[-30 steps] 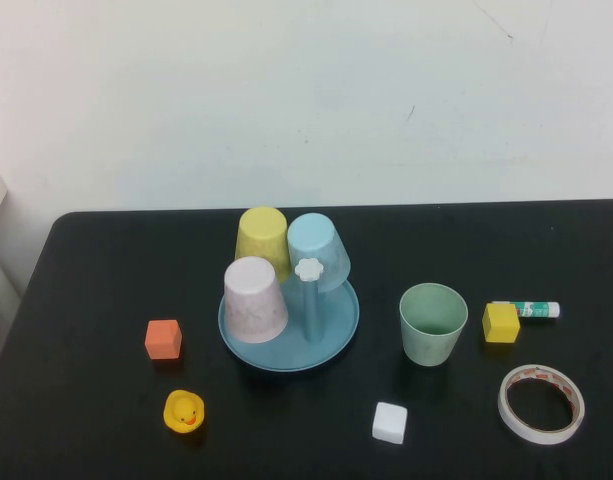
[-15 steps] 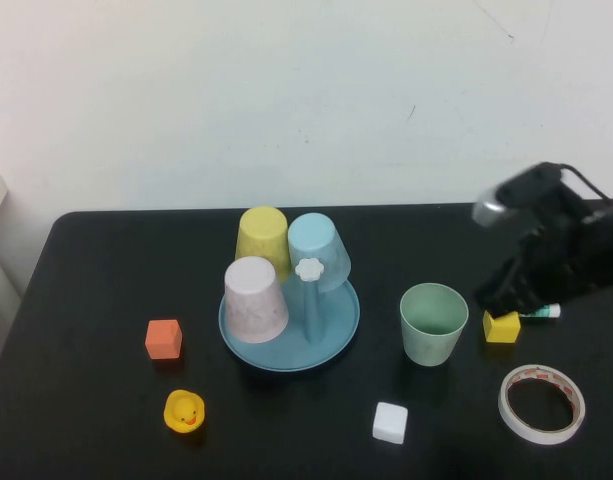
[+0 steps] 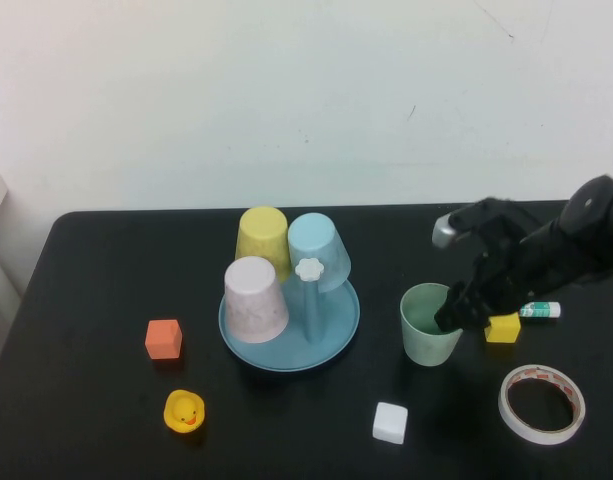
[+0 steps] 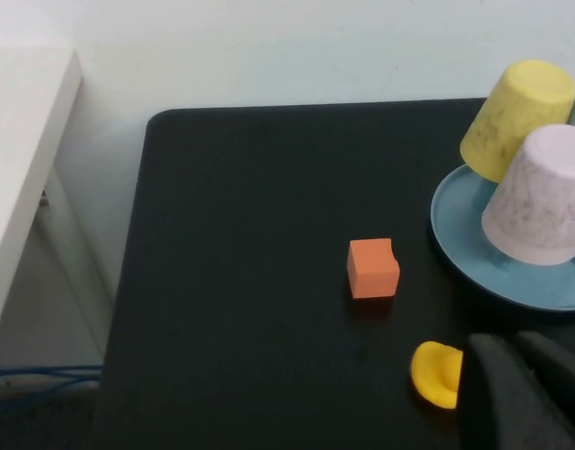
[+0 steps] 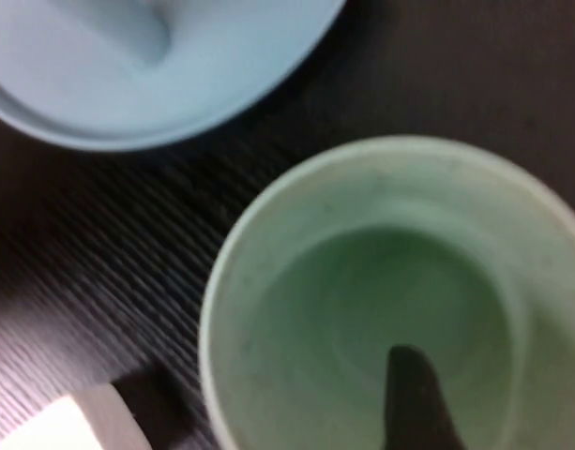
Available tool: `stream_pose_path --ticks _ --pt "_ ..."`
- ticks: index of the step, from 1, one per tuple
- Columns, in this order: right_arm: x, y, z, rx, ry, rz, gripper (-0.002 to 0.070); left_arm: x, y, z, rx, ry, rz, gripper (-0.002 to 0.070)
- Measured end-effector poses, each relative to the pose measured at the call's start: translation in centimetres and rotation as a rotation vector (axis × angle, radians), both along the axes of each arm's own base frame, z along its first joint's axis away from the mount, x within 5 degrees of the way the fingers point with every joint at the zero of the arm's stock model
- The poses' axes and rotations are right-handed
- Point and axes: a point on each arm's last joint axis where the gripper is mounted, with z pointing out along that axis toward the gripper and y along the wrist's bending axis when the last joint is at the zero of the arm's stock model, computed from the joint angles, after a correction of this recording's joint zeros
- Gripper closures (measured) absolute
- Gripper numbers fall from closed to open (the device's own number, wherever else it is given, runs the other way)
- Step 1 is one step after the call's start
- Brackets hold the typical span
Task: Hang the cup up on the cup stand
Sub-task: Pick up the cup from the table, then adjust the cup with two arms
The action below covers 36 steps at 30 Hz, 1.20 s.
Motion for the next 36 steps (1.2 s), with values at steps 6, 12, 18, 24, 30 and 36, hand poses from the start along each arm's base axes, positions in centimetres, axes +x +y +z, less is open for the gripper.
stream_pose_path --ticks 6,12,18,24,30,36 --pt "0.0 0.1 -0.8 0.01 0.035 0.002 0.0531 0.1 -0.4 0.4 -0.126 -0.026 0.005 0.0675" --pt "0.0 0.8 2.9 0.064 0.022 0.039 0.0647 0.3 -1.1 1.7 -0.529 -0.098 0.033 0.0573" --pt "-2.3 2.4 12.3 0.169 -0.11 0.125 0.0649 0.4 -2.0 3.1 -1.254 -0.019 0.087 0.0055" --pt "-7.1 8.8 20.5 0.465 -0.32 0.315 0.0649 0.7 -2.0 3.7 -1.583 0.03 0.132 -0.0012" --pt "-12.6 16.1 24.0 0.779 -0.418 0.495 0.065 0.6 -2.2 3.9 -1.677 0.063 0.118 -0.0017" --pt "-16.0 20.3 23.9 0.84 -0.448 0.587 0.065 0.5 -2.4 4.0 -1.689 0.088 0.092 -0.0017"
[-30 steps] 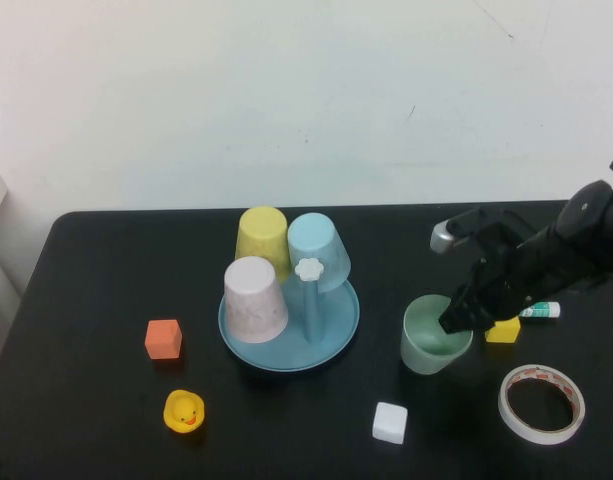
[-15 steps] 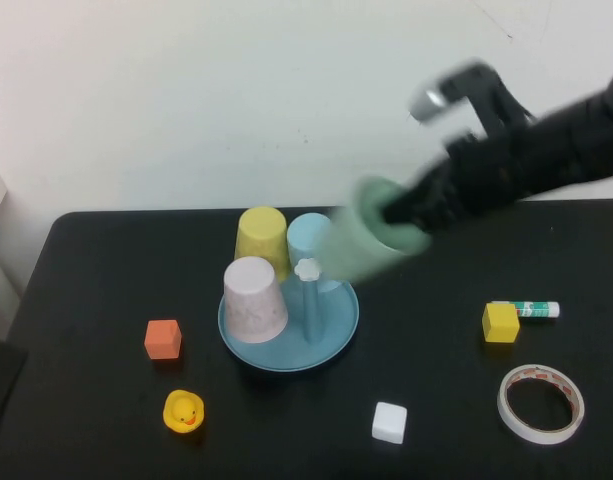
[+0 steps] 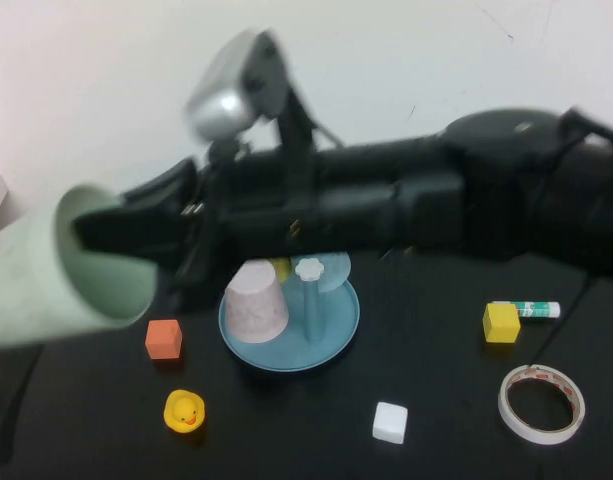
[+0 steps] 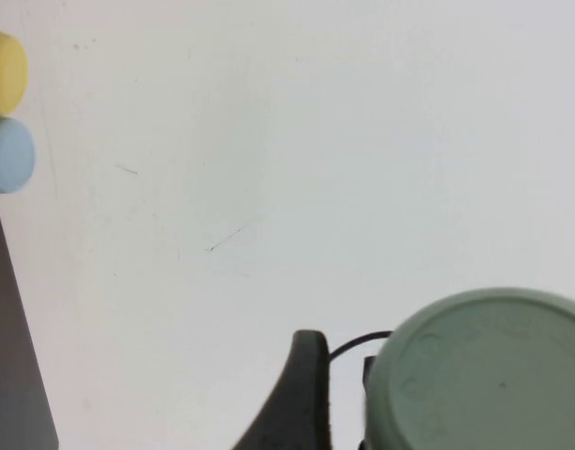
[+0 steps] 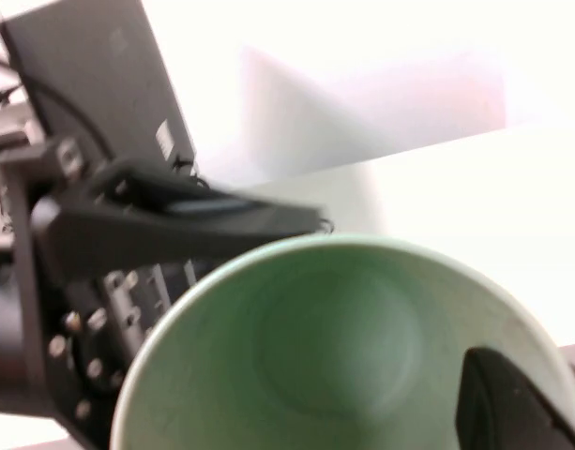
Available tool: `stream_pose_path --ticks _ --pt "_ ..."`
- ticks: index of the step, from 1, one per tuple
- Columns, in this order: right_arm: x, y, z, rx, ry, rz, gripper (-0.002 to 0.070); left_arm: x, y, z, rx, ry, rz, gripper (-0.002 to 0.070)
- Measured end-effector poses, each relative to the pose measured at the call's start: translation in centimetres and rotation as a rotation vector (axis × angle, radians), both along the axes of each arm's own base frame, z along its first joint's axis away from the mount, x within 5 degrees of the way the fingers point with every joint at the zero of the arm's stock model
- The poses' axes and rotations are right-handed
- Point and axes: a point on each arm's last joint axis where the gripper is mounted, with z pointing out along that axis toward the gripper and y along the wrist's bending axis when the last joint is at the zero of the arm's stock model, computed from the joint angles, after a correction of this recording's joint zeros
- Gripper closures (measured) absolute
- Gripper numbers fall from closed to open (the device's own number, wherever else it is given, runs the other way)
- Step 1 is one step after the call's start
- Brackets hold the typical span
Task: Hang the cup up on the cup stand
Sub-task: Adjust the cup with two arms, then place the cup on the cup holder
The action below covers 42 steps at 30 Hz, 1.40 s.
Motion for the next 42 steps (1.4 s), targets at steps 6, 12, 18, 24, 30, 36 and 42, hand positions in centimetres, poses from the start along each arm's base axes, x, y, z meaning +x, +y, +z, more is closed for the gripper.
stream_pose_path --ticks 6,12,18,24,30,36,42 --pt "-1.8 2.4 -1.0 -0.029 -0.037 0.007 0.065 0.0 0.0 0.0 -0.002 0.001 0.0 -0.0017" --pt "-2.5 3.7 -1.4 -0.037 -0.055 0.004 0.0651 0.1 0.2 0.0 0.039 -0.012 0.03 -0.0017" --pt "-2.7 4.1 -2.0 -0.043 -0.054 0.022 0.0657 0.1 0.3 0.0 0.124 -0.043 0.045 0.003" --pt "-2.7 4.2 -2.2 -0.046 -0.051 0.024 0.064 0.2 0.5 0.0 0.156 -0.052 0.072 0.0107" --pt "-2.4 3.8 -2.6 -0.091 -0.033 0.032 0.0526 0.2 0.6 0.0 0.312 -0.108 0.085 0.0111" --pt "-1.3 1.4 -2.2 -0.204 -0.035 0.043 0.0419 0.1 0.7 1.2 0.497 -0.205 0.119 0.0111" --pt "-1.2 -3.2 -0.2 -0.332 -0.026 0.131 0.0428 -0.1 0.6 3.9 0.865 -0.413 0.164 0.0112"
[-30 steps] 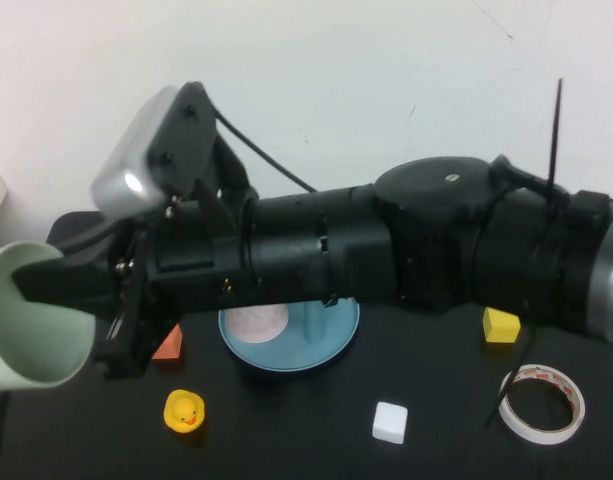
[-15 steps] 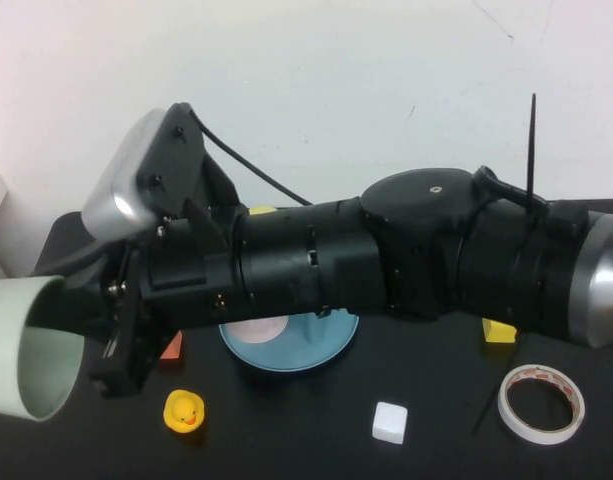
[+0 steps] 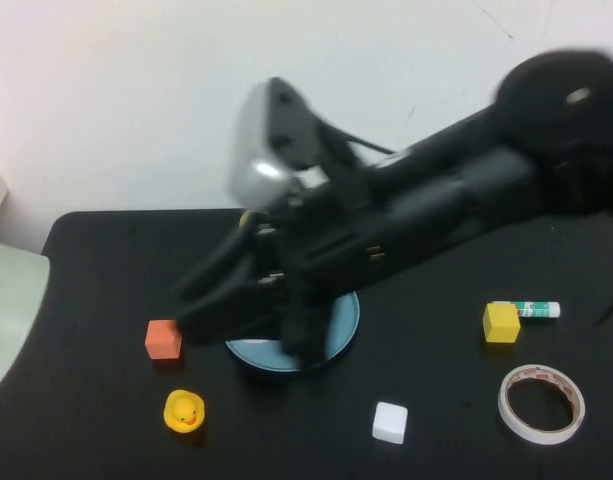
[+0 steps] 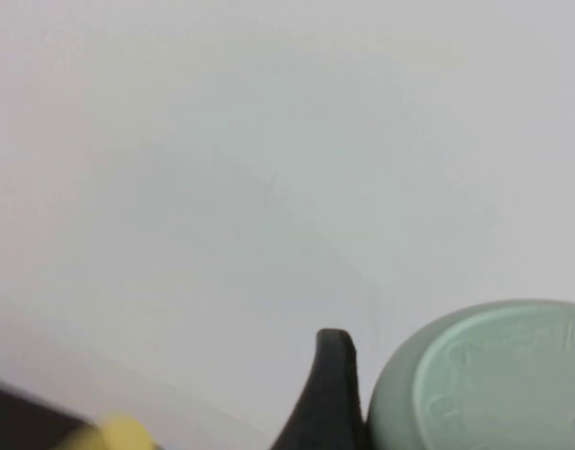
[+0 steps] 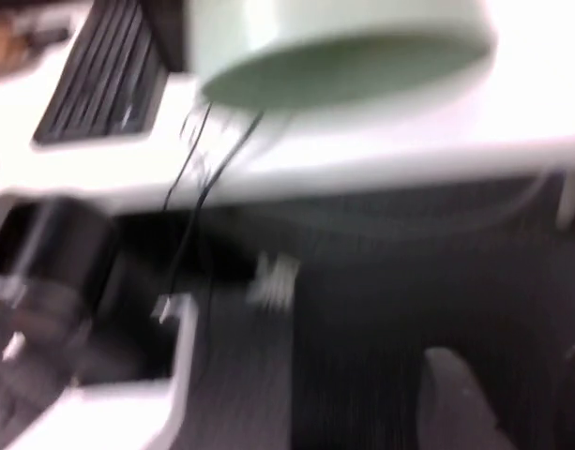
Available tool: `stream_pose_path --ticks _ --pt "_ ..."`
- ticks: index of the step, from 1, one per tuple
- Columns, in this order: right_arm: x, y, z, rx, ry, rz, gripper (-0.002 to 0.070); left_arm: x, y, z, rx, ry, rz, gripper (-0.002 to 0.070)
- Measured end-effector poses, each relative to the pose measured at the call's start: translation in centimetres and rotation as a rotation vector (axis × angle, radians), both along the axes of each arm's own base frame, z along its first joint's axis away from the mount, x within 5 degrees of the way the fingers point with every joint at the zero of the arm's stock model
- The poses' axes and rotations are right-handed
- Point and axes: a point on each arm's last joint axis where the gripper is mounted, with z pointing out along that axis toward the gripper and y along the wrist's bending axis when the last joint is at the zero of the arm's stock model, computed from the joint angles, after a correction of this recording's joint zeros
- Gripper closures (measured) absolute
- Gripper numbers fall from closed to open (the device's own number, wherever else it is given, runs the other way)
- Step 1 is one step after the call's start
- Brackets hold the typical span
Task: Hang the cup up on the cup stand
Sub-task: Place the cup on the cup holder
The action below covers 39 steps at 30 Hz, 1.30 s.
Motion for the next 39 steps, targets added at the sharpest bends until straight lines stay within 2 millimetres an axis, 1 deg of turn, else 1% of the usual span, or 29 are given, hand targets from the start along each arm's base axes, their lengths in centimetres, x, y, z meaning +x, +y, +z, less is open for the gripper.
stream_pose_path --ticks 1,3,5,7,9,12,15,18,21,23,26,30,32,35,39 --pt "0.0 -1.0 0.3 -0.039 0.018 -0.002 0.0465 0.1 -0.1 0.4 0.106 -0.041 0.004 0.0112" --pt "-0.3 -2.8 1.1 -0.116 0.029 -0.007 0.0564 0.4 -0.5 0.9 0.29 -0.109 -0.006 0.0112" --pt "-0.7 -4.6 1.7 -0.208 0.012 -0.032 0.0624 1.1 -1.1 1.3 0.436 -0.158 -0.035 0.0113" --pt "-1.2 -6.0 2.5 -0.286 -0.015 -0.071 0.0647 2.2 -1.5 1.3 0.504 -0.16 -0.074 0.0113" --pt "-2.0 -7.3 3.4 -0.343 -0.043 -0.106 0.0659 3.4 -1.9 1.3 0.532 -0.148 -0.109 0.0113" --pt "-3.4 -9.4 4.9 -0.423 -0.082 -0.172 0.0664 6.0 -2.6 1.1 0.582 -0.11 -0.168 0.0113" --pt "-4.7 -11.6 5.4 -0.501 -0.12 -0.27 0.0666 8.7 -3.6 0.8 0.648 -0.112 -0.27 0.0113" --pt "-6.3 -13.8 4.9 -0.564 -0.122 -0.369 0.0666 11.3 -4.8 0.6 0.723 -0.169 -0.397 0.0113" --pt "-8.2 -15.8 4.2 -0.575 -0.125 -0.453 0.0666 13.9 -5.9 -0.2 0.787 -0.232 -0.51 0.0114" --pt "-9.5 -17.0 3.4 -0.57 -0.114 -0.495 0.0666 15.7 -6.4 -1.0 0.815 -0.251 -0.562 0.0114" --pt "-11.3 -18.5 2.3 -0.546 -0.093 -0.552 0.0666 18.3 -7.6 -2.7 0.86 -0.256 -0.624 0.0114" --pt "-13.3 -20.2 1.1 -0.534 -0.06 -0.626 0.0666 20.7 -10.6 -4.6 0.945 -0.329 -0.717 0.0114" --pt "-14.2 -21.1 0.8 -0.528 -0.052 -0.667 0.0666 21.7 -12.2 -5.6 0.991 -0.379 -0.758 0.0114" --pt "-15.3 -22.3 0.8 -0.514 -0.054 -0.723 0.0666 23.3 -13.9 -6.8 1.022 -0.413 -0.796 0.0114" --pt "-16.2 -23.6 1.1 -0.493 -0.064 -0.802 0.0666 25.9 -14.8 -8.5 1.022 -0.398 -0.815 0.0114"
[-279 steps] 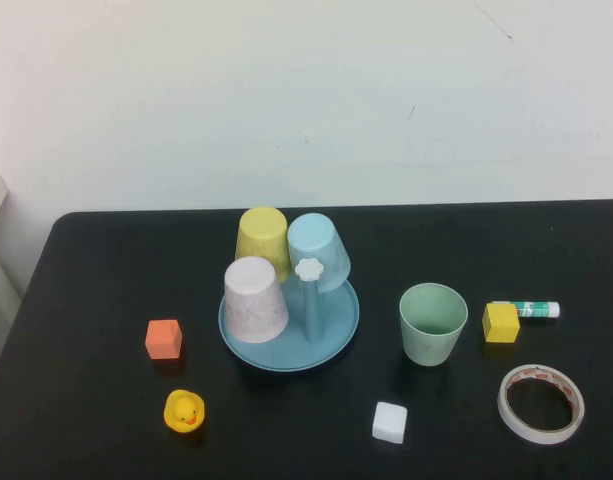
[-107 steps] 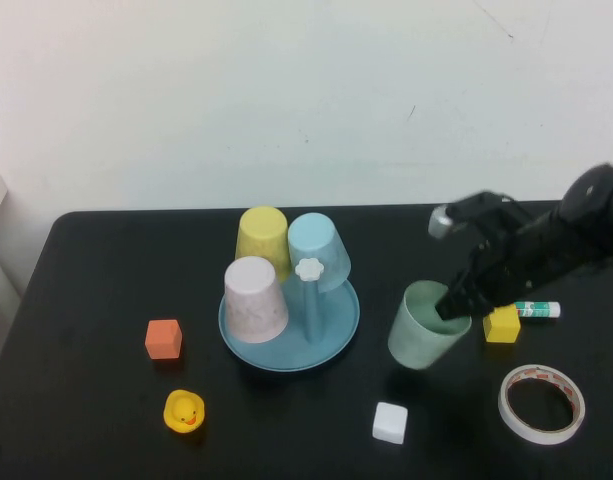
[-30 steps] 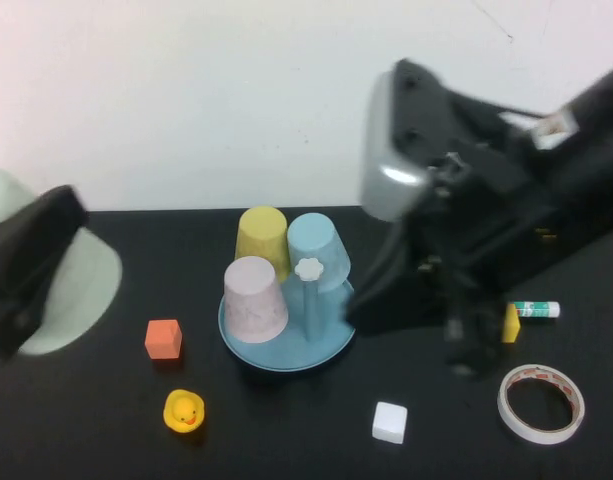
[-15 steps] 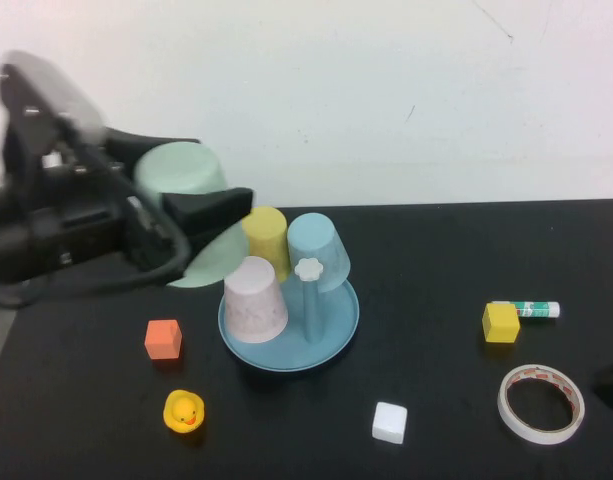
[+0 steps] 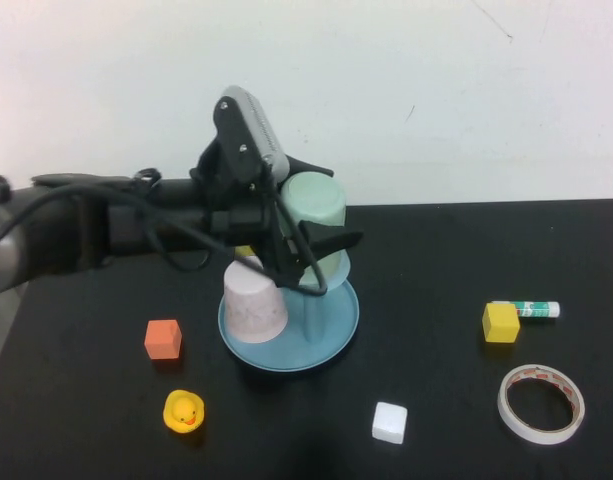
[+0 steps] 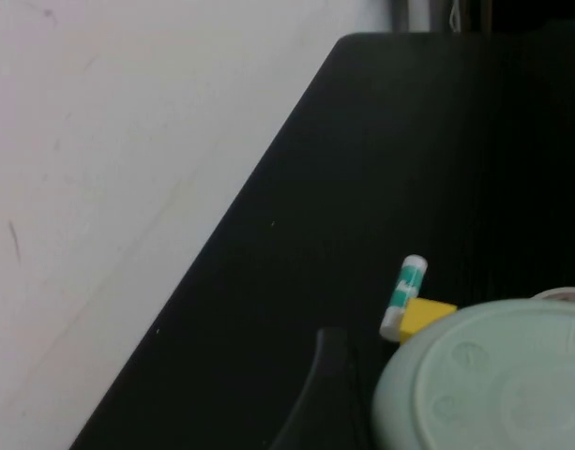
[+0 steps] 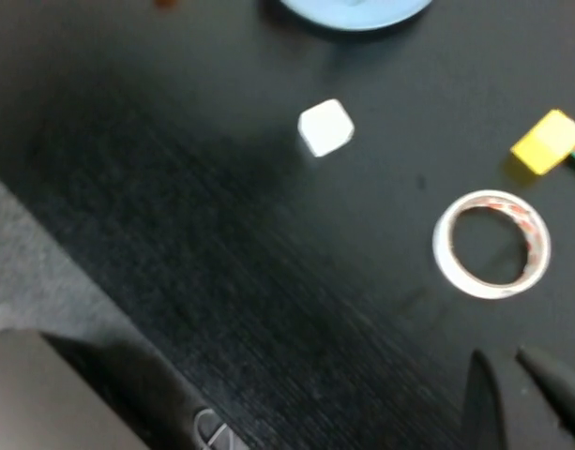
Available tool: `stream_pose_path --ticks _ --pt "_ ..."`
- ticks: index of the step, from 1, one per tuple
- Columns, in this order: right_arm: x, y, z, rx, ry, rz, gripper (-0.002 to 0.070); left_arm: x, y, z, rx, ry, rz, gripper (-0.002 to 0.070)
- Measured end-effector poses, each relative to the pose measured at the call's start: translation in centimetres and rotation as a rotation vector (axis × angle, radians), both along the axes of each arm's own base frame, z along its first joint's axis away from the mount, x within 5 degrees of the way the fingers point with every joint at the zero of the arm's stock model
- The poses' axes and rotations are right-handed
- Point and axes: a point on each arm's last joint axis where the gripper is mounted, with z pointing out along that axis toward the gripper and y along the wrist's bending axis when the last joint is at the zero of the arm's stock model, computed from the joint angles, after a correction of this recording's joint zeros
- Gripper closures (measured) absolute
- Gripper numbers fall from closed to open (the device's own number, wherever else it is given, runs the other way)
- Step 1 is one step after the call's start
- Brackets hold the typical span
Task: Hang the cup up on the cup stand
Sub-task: Place the cup on the cup holder
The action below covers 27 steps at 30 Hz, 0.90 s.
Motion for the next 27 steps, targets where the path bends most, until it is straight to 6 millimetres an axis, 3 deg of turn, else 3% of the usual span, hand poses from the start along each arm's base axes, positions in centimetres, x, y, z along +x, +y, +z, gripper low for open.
stream_pose_path --ticks 5,11,27 --pt "-0.3 -0.6 0.2 0.008 -0.019 -0.037 0.0668 3.0 -0.9 -2.6 -0.008 0.077 0.015 0.0114" --pt "-0.3 -0.7 0.2 0.007 -0.017 -0.058 0.0672 5.1 -1.6 -5.1 -0.018 0.129 0.012 0.0114" --pt "-0.3 -0.9 0.1 -0.013 -0.021 -0.069 0.0675 6.1 -1.8 -8.1 0.017 0.162 0.017 0.0114"
